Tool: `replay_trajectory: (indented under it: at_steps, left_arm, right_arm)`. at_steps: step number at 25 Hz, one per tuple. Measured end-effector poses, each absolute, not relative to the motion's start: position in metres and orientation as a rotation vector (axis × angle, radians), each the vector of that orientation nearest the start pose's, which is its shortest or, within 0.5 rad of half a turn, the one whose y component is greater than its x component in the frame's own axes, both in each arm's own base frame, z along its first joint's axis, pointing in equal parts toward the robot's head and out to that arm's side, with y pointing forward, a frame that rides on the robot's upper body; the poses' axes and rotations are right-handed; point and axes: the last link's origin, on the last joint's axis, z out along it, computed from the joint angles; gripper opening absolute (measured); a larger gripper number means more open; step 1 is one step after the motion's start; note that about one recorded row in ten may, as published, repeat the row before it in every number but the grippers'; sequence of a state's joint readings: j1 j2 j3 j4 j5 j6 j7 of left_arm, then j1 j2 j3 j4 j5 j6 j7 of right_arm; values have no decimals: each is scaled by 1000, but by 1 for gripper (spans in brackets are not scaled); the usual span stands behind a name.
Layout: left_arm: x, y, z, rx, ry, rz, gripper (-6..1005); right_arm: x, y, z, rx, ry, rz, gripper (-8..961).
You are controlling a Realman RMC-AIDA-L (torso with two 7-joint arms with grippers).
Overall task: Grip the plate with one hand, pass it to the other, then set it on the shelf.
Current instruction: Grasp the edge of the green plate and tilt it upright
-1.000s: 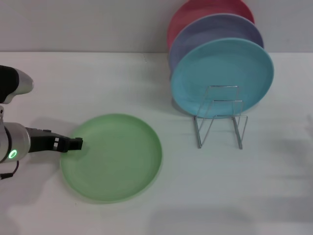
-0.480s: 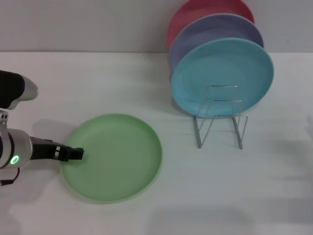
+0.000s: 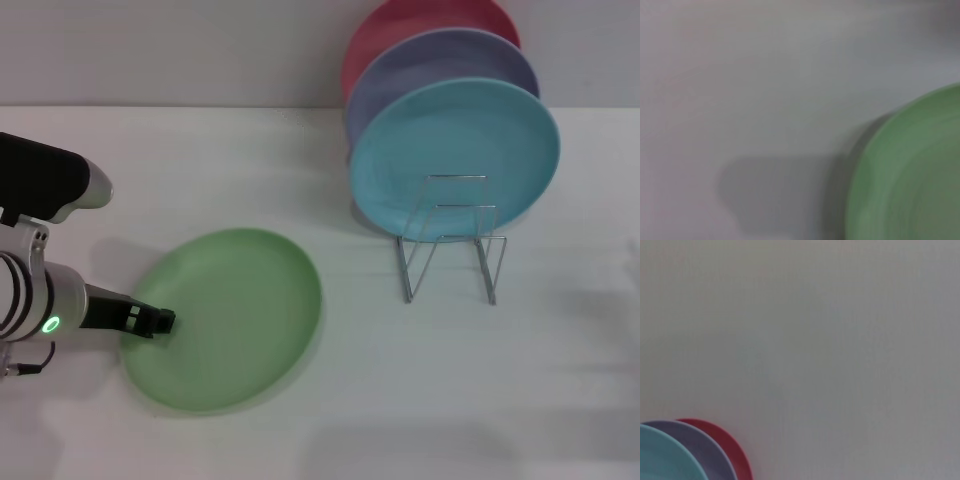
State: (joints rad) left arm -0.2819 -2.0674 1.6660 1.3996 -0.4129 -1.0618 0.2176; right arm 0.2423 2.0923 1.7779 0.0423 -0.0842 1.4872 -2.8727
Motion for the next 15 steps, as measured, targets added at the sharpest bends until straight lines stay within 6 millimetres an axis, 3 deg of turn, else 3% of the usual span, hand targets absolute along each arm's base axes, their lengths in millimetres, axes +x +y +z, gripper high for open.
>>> replay_trajectory:
  at_steps: [13, 15]
  left_arm:
    - [-245, 335, -22, -2178, -1088, 294, 402]
    - [-244, 336, -21, -2178, -1081, 291, 309]
  right_arm:
    - [370, 247, 21, -1460, 487, 756, 825]
    - [369, 248, 21, -1460, 487, 757, 826]
